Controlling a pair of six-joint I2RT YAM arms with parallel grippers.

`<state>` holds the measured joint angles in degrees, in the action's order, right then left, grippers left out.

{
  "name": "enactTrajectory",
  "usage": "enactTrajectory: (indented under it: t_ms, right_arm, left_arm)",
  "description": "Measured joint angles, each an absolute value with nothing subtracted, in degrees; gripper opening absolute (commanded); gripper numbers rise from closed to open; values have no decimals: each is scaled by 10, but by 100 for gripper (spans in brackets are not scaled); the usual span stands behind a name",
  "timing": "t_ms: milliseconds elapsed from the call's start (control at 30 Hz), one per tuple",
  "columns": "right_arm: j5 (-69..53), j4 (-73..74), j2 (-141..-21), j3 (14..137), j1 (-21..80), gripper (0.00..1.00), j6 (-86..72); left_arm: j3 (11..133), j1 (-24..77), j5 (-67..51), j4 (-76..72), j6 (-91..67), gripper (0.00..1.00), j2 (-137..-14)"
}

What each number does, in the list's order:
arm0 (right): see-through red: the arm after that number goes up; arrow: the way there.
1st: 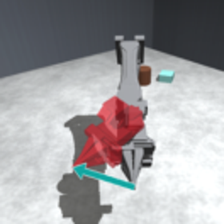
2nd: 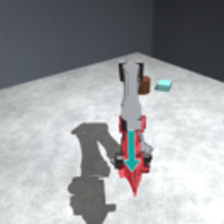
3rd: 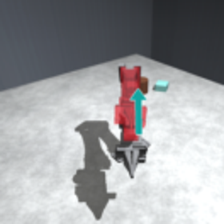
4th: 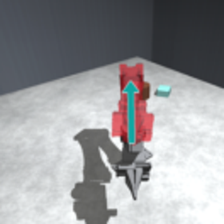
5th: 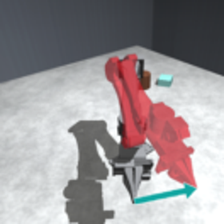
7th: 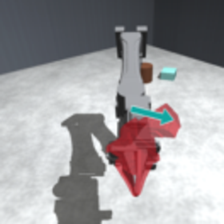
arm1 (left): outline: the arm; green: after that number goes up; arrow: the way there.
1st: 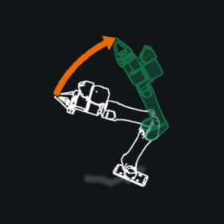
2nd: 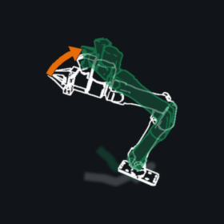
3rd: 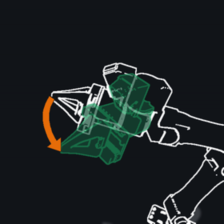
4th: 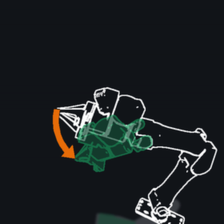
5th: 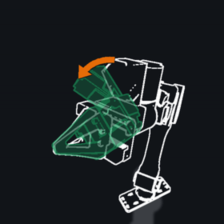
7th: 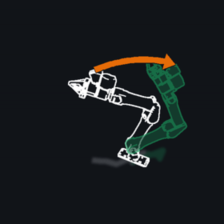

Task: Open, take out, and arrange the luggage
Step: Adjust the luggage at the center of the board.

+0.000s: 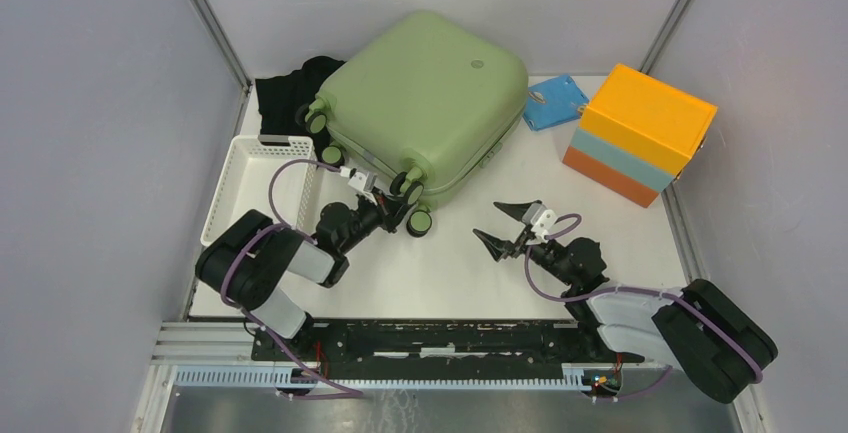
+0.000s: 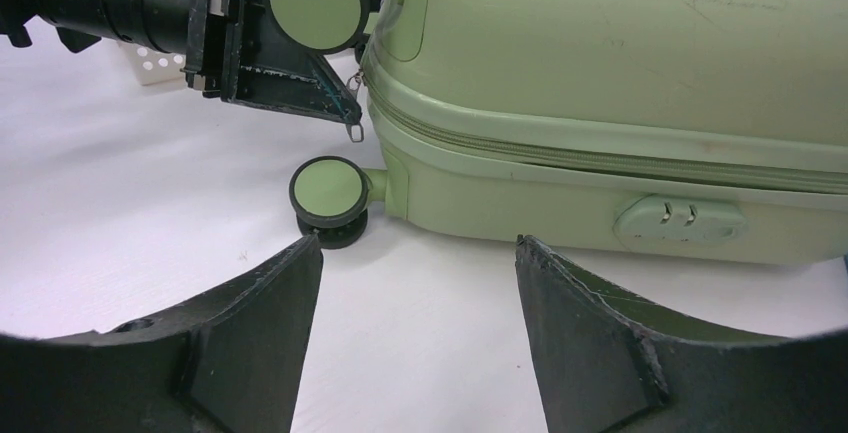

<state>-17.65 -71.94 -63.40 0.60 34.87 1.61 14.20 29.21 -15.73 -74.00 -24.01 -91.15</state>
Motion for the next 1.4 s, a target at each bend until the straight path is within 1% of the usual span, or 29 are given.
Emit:
enactTrajectory:
  t_ms: [367,767,1067,1400]
  right_arm:
    - [-186,-719,-655,6,358,76,17]
    - [-184,-714,-665,6,382,76,34]
    - [-184,-714,-673,6,390,76,41]
    - [-178,-714,-676,6,397,76,52]
  left_arm:
    - [134,288,-167,-818,-342,2,-958]
    - [136,311,-159,-824,-390,2,-962]
    - [158,340,-170,-806,-404,2,-971]
    - [173,353,-184,-832,-443,2,-1006]
